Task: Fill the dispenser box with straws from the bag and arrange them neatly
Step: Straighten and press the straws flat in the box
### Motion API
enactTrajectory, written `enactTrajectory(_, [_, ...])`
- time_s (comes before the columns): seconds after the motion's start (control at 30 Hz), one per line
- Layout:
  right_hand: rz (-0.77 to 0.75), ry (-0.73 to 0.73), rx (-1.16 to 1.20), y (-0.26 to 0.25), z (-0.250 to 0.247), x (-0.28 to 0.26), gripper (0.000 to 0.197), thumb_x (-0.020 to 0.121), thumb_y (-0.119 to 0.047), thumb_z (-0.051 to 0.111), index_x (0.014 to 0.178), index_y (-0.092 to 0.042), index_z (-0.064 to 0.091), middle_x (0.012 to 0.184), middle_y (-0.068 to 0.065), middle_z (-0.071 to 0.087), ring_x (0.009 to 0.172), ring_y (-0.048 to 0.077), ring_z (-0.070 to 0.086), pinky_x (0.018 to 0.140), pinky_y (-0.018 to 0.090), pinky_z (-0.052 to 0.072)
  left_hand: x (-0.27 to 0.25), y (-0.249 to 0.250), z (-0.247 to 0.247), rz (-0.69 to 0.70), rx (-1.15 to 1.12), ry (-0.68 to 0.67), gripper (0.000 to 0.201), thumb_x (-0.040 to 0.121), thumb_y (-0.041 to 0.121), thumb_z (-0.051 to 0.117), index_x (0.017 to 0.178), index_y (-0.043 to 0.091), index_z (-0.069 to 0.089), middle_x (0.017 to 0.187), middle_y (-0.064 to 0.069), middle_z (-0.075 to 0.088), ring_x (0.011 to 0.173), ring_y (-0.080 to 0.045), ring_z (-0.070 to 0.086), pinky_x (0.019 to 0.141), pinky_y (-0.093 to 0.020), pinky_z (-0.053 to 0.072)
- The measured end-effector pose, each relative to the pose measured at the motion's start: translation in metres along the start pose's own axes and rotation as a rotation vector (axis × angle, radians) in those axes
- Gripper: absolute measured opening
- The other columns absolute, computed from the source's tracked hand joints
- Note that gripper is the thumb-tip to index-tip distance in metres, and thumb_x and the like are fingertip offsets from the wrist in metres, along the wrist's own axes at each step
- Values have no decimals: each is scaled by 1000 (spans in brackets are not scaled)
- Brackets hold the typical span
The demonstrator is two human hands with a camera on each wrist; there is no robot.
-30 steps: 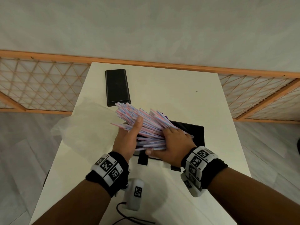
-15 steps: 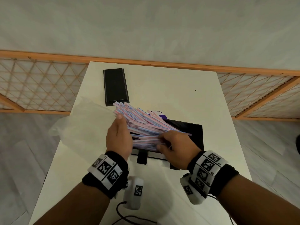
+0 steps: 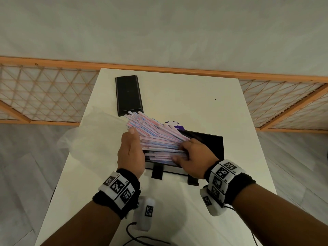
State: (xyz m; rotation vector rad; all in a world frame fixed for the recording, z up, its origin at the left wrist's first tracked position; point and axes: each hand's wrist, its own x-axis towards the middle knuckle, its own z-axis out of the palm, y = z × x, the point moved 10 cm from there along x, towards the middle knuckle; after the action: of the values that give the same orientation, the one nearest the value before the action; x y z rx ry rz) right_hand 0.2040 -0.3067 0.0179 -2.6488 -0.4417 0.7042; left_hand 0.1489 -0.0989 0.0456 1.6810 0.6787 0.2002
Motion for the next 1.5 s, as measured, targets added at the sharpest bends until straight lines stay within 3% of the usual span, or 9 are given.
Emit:
enactTrajectory(0.1, [-48, -32, -25, -14, 3, -3, 62, 71, -89, 32, 95, -35, 51, 96, -12, 57, 94, 16, 57, 86, 36, 49, -1, -4, 4, -20, 0, -17, 65, 95, 69, 23, 114, 16, 54, 96, 14, 59, 89, 2, 55, 78, -20, 41])
enactTrajectory(0.2, [-73, -74, -89, -26, 7, -4, 90, 63, -95, 25, 125, -34, 50, 125, -7, 55, 118, 19, 50, 104, 45, 39, 0, -5, 5, -40, -31, -4, 75, 85, 82, 24, 114, 19, 53, 99, 10, 62, 93, -9, 61, 87, -37, 49])
enactTrajectory(0.43, [-60, -83, -195, -22, 11, -9, 108, 62, -95, 42, 146, -28, 30, 144, -4, 39, 136, 23, 36, 112, 51, 27, 0, 1, 3, -22, -21, 7, 64, 83, 74, 35, 120, 22, 43, 102, 9, 60, 92, -10, 61, 78, -31, 49])
enactTrajectory(0.6, [-50, -123, -215, -23, 13, -4, 95, 70, -91, 44, 137, -24, 39, 135, 0, 48, 127, 25, 46, 106, 44, 35, -3, 2, 5, -12, -26, -4, 51, 91, 64, 41, 121, 23, 41, 99, 17, 56, 89, 0, 58, 68, -20, 45])
enactTrajectory(1.0, [-93, 2, -115, -32, -4, 1, 96, 58, -96, 37, 122, -24, 48, 120, -4, 54, 112, 18, 53, 95, 38, 50, -5, 3, 13, 26, -73, -52, 60, 89, 69, 40, 125, 22, 45, 110, 17, 60, 105, -9, 62, 88, -29, 46])
enactTrajectory(1.17, [-125, 144, -24, -19, -32, -24, 69, 70, -72, 66, 117, -23, 55, 108, -7, 51, 106, 17, 52, 89, 25, 42, 2, 0, -1, -5, -243, -2, 59, 89, 65, 49, 124, 18, 49, 105, 10, 67, 90, 0, 68, 72, -16, 53])
enactTrajectory(1.3, [-29, 23, -109, 3, -15, -26, 101, 61, -96, 32, 132, -26, 50, 117, -6, 50, 115, 21, 50, 100, 34, 43, 7, -5, 0, -37, -77, -27, 61, 85, 77, 50, 110, 22, 59, 100, 11, 67, 95, -9, 65, 85, -31, 52])
enactTrajectory(1.4, [-75, -29, -118, -2, 1, -20, 116, 52, -105, 15, 134, -29, 48, 129, -3, 51, 124, 22, 47, 109, 43, 38, 0, 10, 4, 98, 157, -85, 30, 90, 52, 65, 111, 31, 64, 99, 22, 65, 88, 11, 56, 76, -5, 41])
enactTrajectory(1.5, [-73, -38, -134, -4, 7, -18, 120, 49, -105, 11, 140, -32, 42, 132, -3, 48, 126, 23, 46, 110, 42, 37, -2, 18, -1, 185, 375, -43, 22, 90, 37, 71, 107, 23, 71, 94, 14, 64, 82, -2, 57, 68, -7, 37])
